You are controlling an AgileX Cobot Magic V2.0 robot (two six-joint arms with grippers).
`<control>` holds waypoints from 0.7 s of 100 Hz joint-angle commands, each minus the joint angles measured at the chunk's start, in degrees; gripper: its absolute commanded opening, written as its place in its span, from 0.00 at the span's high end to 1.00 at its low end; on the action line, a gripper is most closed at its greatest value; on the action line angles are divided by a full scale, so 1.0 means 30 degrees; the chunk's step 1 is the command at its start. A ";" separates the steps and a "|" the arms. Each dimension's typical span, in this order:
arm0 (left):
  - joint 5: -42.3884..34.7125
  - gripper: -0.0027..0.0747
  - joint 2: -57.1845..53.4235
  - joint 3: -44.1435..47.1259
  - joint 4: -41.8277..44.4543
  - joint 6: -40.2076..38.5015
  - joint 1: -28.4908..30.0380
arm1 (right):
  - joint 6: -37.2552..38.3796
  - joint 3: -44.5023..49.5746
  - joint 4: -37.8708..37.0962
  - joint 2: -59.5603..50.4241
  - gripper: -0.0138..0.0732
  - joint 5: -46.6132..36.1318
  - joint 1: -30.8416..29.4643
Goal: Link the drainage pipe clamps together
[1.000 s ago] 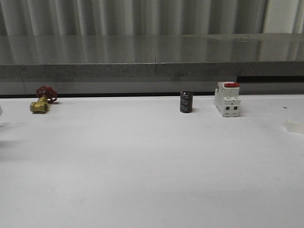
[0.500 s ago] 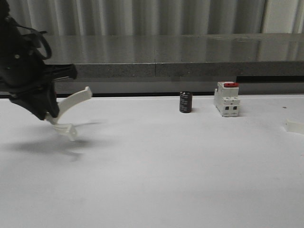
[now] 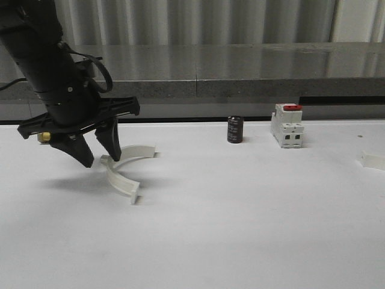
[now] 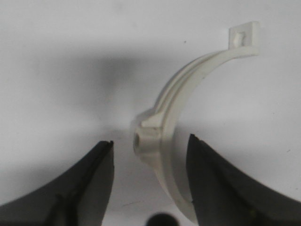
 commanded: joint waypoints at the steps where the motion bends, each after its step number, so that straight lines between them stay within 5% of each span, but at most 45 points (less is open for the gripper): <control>1: -0.0559 0.45 -0.1293 -0.0539 -0.0301 -0.0148 -0.0154 | -0.0157 -0.0295 -0.0053 -0.0287 0.92 -0.1373 -0.0120; 18: -0.0230 0.58 -0.2694 -0.0505 -0.0077 0.0017 -0.0109 | -0.0157 -0.0295 -0.0053 -0.0287 0.92 -0.1373 -0.0120; 38: 0.0543 0.99 -0.5298 0.0189 0.1050 0.1093 0.0008 | -0.0157 -0.0295 -0.0053 -0.0287 0.92 -0.1373 -0.0120; 70: -0.0348 0.99 -1.1138 0.4778 0.1919 0.1178 0.1444 | -0.0157 -0.0310 -0.0053 -0.0287 0.92 -0.1409 -0.0120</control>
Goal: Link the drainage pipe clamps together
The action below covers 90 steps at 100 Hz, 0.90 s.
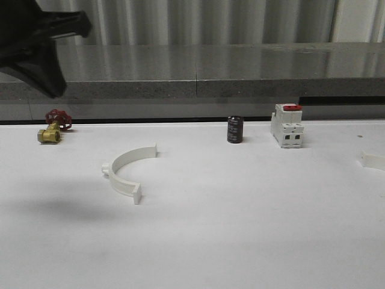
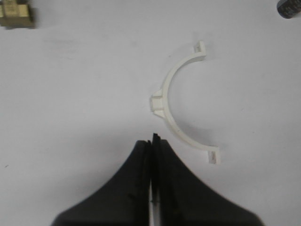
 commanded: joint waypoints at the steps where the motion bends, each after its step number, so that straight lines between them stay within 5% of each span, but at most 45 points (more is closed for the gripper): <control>1: -0.1009 0.99 -0.2668 0.0896 0.0026 0.0125 0.0833 | -0.0157 -0.0310 -0.0053 -0.0287 0.92 -0.1409 -0.0120; 43: -0.1592 0.99 -1.2961 0.7692 0.1786 0.0370 0.4669 | -0.0157 -0.0310 -0.0053 -0.0287 0.92 -0.3017 -0.0120; 68: -0.1528 0.99 -1.8647 1.0419 0.2677 0.0370 0.4949 | -0.0157 -0.0469 -0.0053 -0.0287 0.92 -0.3390 -0.0102; 90: -0.1134 0.99 -2.3293 1.2056 0.2677 0.0370 0.4949 | -0.0157 -0.2775 -0.0053 0.0262 0.92 -0.0163 -0.0086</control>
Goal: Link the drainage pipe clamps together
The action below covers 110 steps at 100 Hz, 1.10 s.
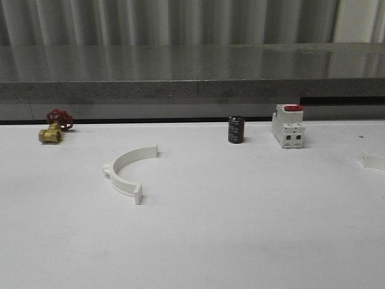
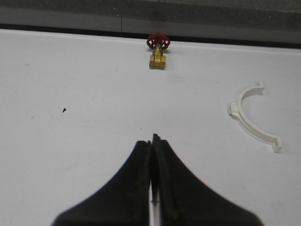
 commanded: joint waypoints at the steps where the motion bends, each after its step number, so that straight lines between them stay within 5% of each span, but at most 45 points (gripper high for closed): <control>1: -0.0969 0.99 -0.1417 -0.0033 0.0019 0.0002 0.0029 | -0.0157 -0.1894 -0.0053 0.0319 0.92 0.0287 -0.0086; 44: -0.0925 0.99 -0.4737 0.1027 0.0019 0.0002 0.0029 | -0.0157 -0.9233 -0.0053 0.8816 0.90 0.9949 -0.0086; 56: -0.0959 0.99 -0.4737 0.1027 0.0019 0.0002 0.0029 | -0.0157 -1.0825 -0.0053 1.1793 0.71 1.0607 -0.0086; 75: -0.0959 0.99 -0.4737 0.1027 0.0019 0.0002 0.0029 | -0.0157 -1.2882 -0.0053 1.6012 0.22 1.0672 -0.0086; 110: -0.0959 0.99 -0.4737 0.1027 0.0019 0.0002 0.0029 | -0.0157 -1.7029 0.0361 2.4121 0.20 1.3771 -0.1037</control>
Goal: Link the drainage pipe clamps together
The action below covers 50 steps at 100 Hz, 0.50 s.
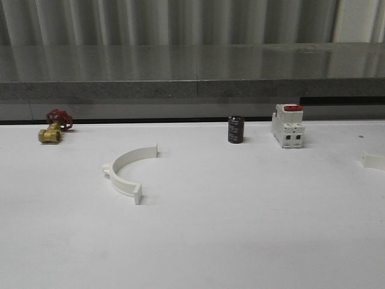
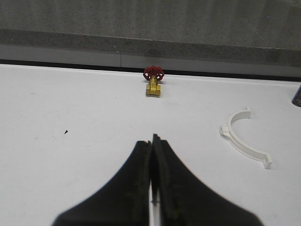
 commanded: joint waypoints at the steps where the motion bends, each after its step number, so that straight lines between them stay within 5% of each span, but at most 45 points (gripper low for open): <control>1: -0.1348 0.99 0.0228 -0.0459 0.0019 -0.0006 0.0029 | -0.0157 -0.1686 0.0228 0.1693 0.20 0.0353 -0.0561; 50: -0.1348 0.99 0.0228 -0.0459 0.0019 -0.0006 0.0029 | -0.0157 -0.5853 0.1603 1.0571 0.20 0.0210 -0.1657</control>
